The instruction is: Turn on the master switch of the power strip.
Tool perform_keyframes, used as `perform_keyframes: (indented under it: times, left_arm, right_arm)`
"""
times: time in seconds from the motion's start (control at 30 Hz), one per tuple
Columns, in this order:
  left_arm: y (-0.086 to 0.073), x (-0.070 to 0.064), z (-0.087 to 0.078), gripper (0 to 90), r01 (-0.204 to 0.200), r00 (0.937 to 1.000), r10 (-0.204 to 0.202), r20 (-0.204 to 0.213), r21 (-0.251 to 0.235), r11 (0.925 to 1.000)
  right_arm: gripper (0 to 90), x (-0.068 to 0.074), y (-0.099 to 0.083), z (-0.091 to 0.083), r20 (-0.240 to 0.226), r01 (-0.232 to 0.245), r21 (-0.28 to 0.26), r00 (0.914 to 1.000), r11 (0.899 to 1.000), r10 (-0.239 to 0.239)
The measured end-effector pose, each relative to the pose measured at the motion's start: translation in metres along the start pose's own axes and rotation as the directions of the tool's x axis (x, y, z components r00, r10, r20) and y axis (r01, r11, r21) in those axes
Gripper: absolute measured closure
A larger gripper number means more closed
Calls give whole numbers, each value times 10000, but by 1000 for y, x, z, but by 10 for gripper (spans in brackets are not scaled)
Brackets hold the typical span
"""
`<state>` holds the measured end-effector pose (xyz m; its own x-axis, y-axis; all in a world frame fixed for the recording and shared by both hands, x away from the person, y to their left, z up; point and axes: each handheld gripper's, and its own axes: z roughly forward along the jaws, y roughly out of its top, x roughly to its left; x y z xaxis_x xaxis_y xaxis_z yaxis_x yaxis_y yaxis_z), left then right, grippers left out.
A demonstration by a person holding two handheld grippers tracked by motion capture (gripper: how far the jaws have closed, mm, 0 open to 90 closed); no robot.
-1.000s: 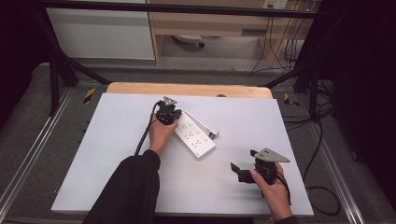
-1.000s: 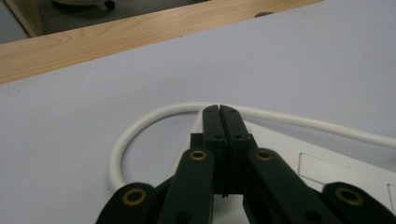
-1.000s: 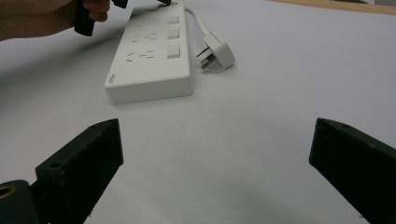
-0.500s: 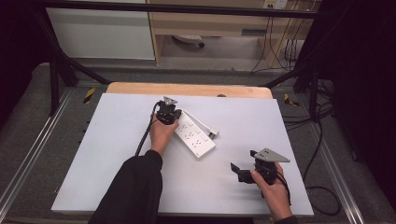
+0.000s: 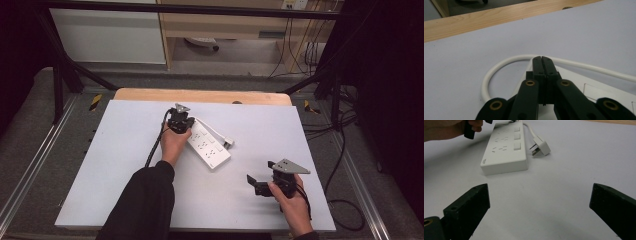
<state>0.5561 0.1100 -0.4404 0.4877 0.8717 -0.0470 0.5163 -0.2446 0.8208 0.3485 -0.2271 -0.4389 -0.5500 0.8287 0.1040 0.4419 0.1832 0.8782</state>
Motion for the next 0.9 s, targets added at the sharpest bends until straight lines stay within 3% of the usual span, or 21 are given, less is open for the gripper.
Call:
perform_keyframes:
  times: [0.9]
  left_arm:
    - [-1, -1, 1, 900, -82, 10000, 82, -29, -24, 10000]
  right_arm:
    - [32, 0, 0, 0, -57, -43, 33, 10000, 10000, 43]
